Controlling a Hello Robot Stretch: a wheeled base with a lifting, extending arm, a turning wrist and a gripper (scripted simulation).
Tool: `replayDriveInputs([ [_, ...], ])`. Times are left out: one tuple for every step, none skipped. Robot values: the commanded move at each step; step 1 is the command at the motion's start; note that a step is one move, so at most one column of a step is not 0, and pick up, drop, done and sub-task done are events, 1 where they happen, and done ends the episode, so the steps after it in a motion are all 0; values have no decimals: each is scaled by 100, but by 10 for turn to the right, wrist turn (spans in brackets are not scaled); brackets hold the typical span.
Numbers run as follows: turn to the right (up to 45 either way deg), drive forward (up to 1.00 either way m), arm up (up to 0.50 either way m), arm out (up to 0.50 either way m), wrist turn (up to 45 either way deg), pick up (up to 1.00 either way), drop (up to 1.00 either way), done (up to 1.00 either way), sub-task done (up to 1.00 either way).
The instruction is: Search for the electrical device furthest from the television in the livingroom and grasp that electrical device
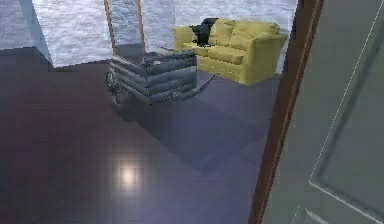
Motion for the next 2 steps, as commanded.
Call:
replayDriveInputs([
  [450, 0, 0, 0, 0, 0, 0, 0, 0],
  [450, 0, 0, 0, 0, 0, 0, 0, 0],
])
